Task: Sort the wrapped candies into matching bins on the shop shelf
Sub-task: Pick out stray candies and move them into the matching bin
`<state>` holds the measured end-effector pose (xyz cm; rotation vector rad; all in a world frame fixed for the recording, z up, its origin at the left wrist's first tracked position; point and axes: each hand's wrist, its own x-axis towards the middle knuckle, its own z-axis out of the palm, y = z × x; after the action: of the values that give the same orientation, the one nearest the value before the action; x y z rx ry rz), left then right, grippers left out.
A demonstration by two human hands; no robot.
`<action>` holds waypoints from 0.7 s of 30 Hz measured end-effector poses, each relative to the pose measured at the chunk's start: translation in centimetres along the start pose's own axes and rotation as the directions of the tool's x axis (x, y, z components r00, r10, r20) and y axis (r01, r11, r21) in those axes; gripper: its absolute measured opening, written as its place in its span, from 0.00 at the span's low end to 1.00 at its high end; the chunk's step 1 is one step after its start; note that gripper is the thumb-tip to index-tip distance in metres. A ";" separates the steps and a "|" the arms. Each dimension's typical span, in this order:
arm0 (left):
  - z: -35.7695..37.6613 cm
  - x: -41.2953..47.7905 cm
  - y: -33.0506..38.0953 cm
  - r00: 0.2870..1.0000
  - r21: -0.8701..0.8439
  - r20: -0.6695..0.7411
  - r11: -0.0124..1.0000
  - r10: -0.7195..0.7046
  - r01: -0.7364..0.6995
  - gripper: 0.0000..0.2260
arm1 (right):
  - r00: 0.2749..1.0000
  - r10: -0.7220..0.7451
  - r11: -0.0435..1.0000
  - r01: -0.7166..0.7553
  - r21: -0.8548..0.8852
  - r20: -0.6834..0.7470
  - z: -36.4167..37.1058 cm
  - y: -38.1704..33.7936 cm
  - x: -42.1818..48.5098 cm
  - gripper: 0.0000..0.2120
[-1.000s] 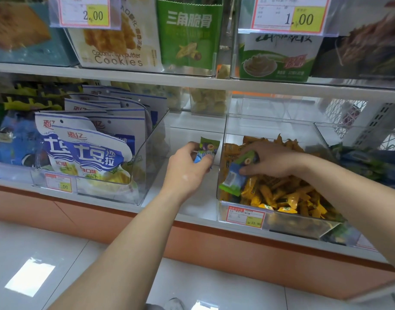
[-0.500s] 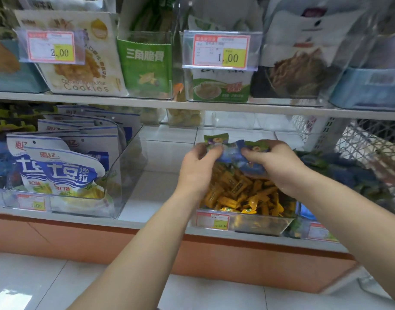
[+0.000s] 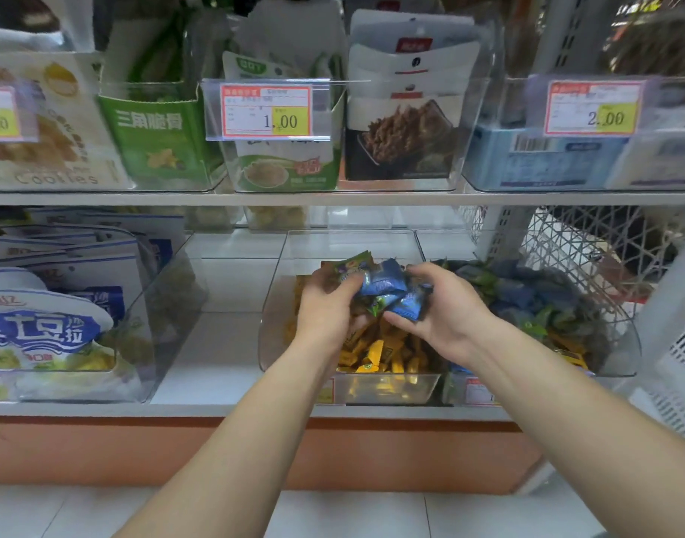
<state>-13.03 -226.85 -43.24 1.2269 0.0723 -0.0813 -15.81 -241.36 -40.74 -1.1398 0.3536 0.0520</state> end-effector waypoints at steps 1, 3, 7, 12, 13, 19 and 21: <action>0.3 -0.1 -0.2 1.000 0.004 0.007 1.000 -0.003 0.003 0.09 | 1.000 -0.013 1.000 0.013 0.012 -0.003 0.0 0.0 0.0 0.09; 1.0 -0.4 -0.4 0.998 0.016 0.058 1.000 0.003 -0.004 0.08 | 0.998 -0.052 0.999 0.052 0.006 -0.019 -0.1 -0.1 -0.1 0.09; 2.3 -1.2 -1.0 0.973 0.092 0.225 0.992 0.059 -0.082 0.12 | 0.997 -0.071 0.996 0.070 -0.048 -0.019 -0.6 -0.3 -0.3 0.25; 3.3 -1.2 -1.5 0.928 0.568 0.247 0.734 0.279 -0.372 0.16 | 0.999 -0.044 0.989 0.047 -0.141 0.024 -2.1 -0.5 -0.5 0.23; 3.3 -1.2 -1.6 0.921 0.595 0.270 0.703 0.282 -0.390 0.18 | 0.998 -0.044 0.991 0.048 -0.126 0.035 -2.5 -0.6 -0.4 0.21; 4.0 -1.4 -1.4 0.844 0.686 0.407 0.493 0.349 -0.535 0.20 | 0.953 -0.303 0.915 0.285 -0.287 -0.019 -4.2 -1.6 -0.1 0.16; 3.9 -1.3 -1.1 0.821 0.708 0.444 0.421 0.359 -0.567 0.24 | 0.869 -0.493 0.762 0.450 -0.465 0.033 -4.8 -2.1 0.0 0.16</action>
<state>-14.39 -230.82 -42.80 2.1500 -0.6001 0.2838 -16.55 -246.54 -40.68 -1.6854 0.1203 -0.3871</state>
